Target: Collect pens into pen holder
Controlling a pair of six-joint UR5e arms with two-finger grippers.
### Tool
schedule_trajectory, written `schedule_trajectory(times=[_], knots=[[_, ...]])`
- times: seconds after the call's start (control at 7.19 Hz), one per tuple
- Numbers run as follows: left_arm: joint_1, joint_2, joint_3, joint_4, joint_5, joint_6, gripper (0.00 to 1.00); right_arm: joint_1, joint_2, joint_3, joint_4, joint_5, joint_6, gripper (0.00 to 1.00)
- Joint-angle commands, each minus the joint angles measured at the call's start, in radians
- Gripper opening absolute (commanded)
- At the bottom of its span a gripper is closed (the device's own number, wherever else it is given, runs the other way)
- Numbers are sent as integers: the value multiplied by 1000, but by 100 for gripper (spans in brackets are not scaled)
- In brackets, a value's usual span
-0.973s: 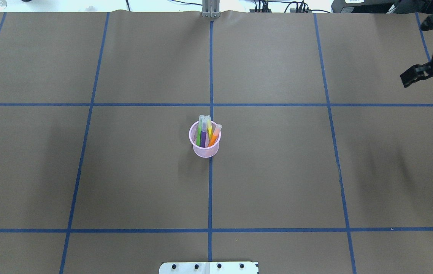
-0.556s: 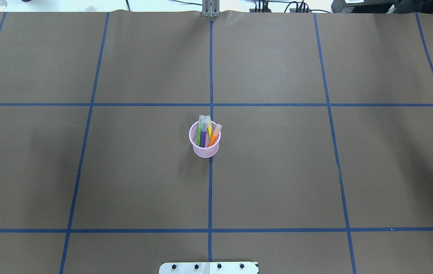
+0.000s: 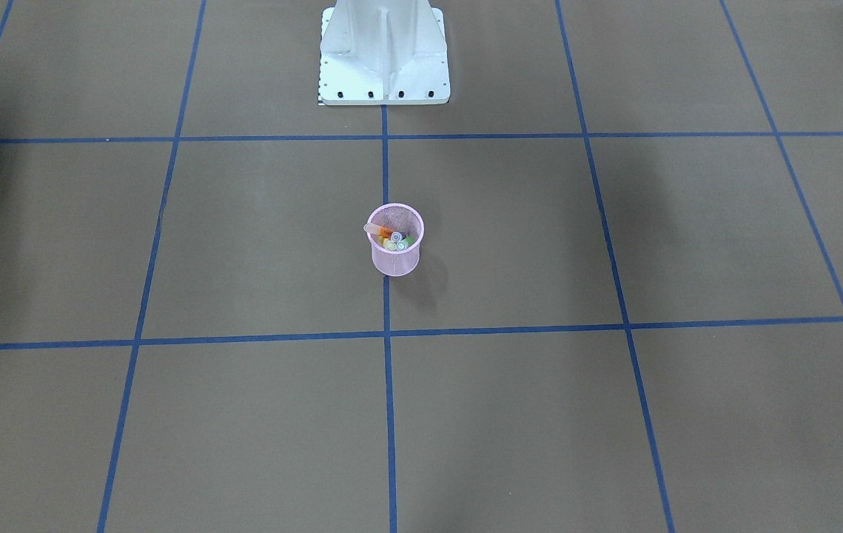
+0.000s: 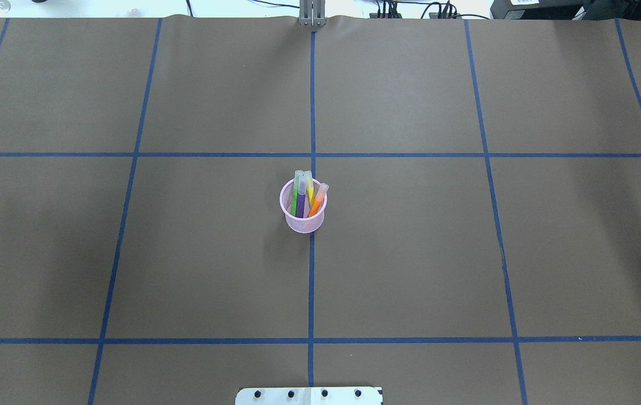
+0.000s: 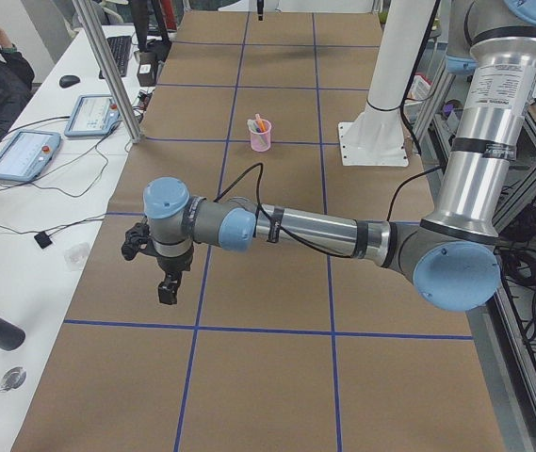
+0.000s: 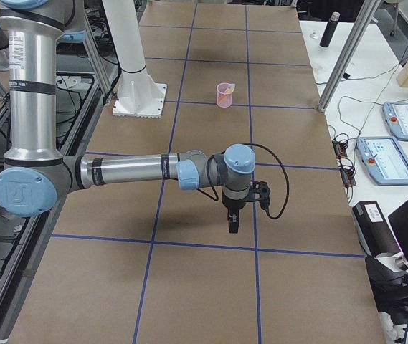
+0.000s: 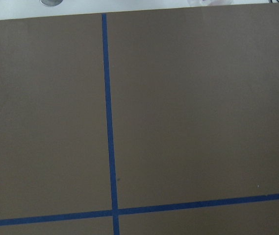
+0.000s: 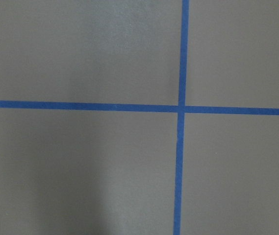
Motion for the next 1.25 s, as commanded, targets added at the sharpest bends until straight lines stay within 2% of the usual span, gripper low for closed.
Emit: schedule_trajectory(times=[0.0,0.14,0.56,0.83,1.11], knots=[[-1,134,-66,28,-65,41,100,65,-79,-17,3,91,-106,100],[-1,171,-80,24,-213,28,100,82,-119,-25,8,124,-143,100],[-2,186,-119,27,-220,-25,100,122,-130,-11,-6,124,-159,100],[-4,186,-120,28,-219,-25,100,134,-121,111,-206,111,-160,100],[-36,176,-122,76,-216,-22,100,134,-124,103,-193,120,-161,100]])
